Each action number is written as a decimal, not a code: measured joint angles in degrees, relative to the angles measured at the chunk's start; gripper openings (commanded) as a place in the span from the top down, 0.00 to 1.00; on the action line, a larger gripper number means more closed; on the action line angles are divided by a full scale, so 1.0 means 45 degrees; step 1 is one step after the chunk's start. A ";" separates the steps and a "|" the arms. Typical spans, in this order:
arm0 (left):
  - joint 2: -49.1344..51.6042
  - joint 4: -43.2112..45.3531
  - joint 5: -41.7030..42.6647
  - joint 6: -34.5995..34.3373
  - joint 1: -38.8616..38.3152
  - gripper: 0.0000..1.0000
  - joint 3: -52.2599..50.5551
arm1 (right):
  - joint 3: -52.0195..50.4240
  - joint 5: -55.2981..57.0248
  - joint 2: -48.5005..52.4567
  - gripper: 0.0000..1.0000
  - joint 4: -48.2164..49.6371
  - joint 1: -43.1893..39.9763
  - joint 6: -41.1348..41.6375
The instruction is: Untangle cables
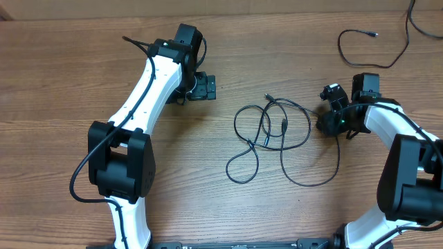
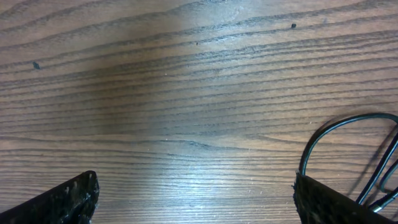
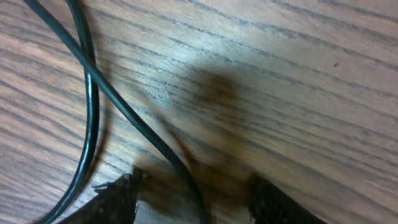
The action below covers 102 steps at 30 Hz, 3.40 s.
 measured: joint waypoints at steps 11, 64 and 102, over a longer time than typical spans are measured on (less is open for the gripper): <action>0.0000 -0.0005 0.0000 0.0000 0.0005 0.00 0.0000 | 0.0165 -0.0189 0.0243 0.51 0.0058 0.0029 -0.1035; 0.0000 -0.0005 0.0000 0.0000 0.0000 0.00 0.0000 | 2.0711 -0.6125 0.1797 0.96 -1.3236 0.0753 0.2982; 0.0005 0.6275 0.3347 0.4012 -0.2584 0.00 0.0000 | 2.0711 -0.6557 0.1797 0.96 -1.4226 0.1681 0.2458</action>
